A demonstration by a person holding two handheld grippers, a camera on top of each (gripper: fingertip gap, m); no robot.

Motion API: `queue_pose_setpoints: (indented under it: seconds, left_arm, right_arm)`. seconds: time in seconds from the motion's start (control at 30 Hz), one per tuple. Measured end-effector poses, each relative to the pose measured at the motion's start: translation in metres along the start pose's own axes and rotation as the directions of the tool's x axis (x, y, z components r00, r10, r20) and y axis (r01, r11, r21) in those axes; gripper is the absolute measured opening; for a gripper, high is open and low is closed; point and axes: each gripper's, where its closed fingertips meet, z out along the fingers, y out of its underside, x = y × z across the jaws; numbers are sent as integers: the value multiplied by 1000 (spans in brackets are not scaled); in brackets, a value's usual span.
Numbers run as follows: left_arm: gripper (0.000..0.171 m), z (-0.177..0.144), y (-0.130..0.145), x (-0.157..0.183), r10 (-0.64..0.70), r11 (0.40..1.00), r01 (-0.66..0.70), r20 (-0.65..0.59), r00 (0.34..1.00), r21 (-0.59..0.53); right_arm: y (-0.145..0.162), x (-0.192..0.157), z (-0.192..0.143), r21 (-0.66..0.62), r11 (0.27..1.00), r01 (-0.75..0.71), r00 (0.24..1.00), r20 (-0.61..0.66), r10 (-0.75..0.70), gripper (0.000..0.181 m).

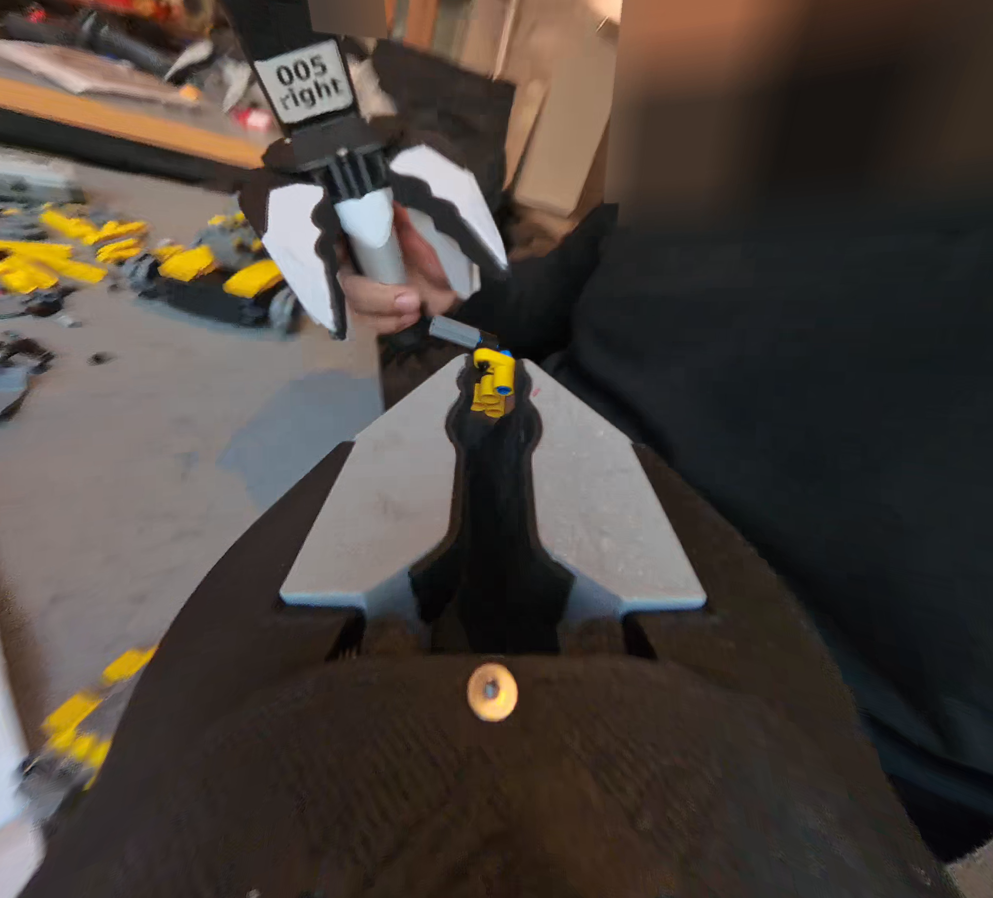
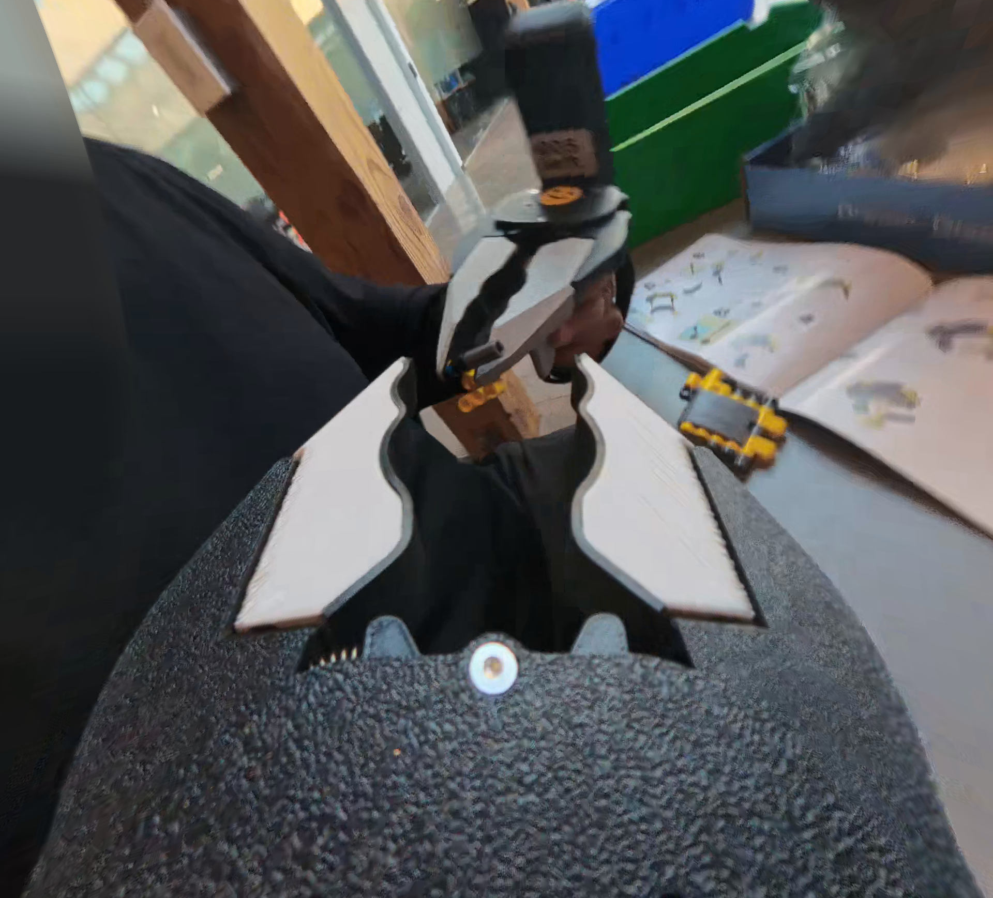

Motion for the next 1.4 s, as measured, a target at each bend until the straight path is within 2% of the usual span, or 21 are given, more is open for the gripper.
queue_pose_setpoints:
  seconds: [0.13, 0.2, 0.33, 0.43, 0.57, 0.7, 0.9, 1.07, 1.17, 1.23, 1.4]
  left_arm:
    - [12, -17, -38, 23, -78, 963, 145, -277, 958, 229]
    - [12, -25, -50, 33, -81, 936, 205, -394, 915, 284]
    - [12, -35, -65, 39, -69, 892, 285, -519, 852, 351]
    - [11, -39, -71, 42, -72, 867, 348, -603, 795, 356]
    - [12, -34, -63, 48, -99, 885, 368, -657, 747, 286]
    - [12, -30, -58, 55, -140, 895, 395, -711, 689, 206]
    - [12, -15, -44, 55, -257, 898, 438, -743, 618, 53]
    - [12, -8, -39, 50, -309, 886, 464, -735, 603, 8]
    - [12, -3, -34, 41, -339, 886, 463, -685, 645, -3]
    - [13, -2, -31, 26, -374, 877, 481, -612, 697, 12]
    - [13, -8, -8, -18, -444, 881, 474, -321, 836, 16]
  right_arm:
    - [-10, -22, 14, -84, 955, 284, 957, -41, -288, 57]
    - [-15, -25, 21, -118, 911, 395, 911, -81, -405, 57]
    - [-31, -31, 33, -158, 826, 541, 815, -143, -561, 58]
    - [-40, -37, 39, -190, 728, 658, 705, -183, -685, 55]
    - [-47, -42, 40, -233, 582, 779, 540, -223, -812, 56]
    - [-34, -49, 46, -281, 497, 821, 469, -164, -868, 48]
    - [-14, -55, 48, -303, 433, 849, 432, -75, -899, 33]
    - [-6, -50, 42, -352, 405, 844, 411, -60, -910, 30]
    - [0, -42, 38, -399, 376, 836, 382, -68, -922, 27]
    - [3, -31, 34, -437, 374, 818, 370, -97, -924, 23]
    - [20, 7, 25, -519, 418, 746, 395, -162, -904, 23]
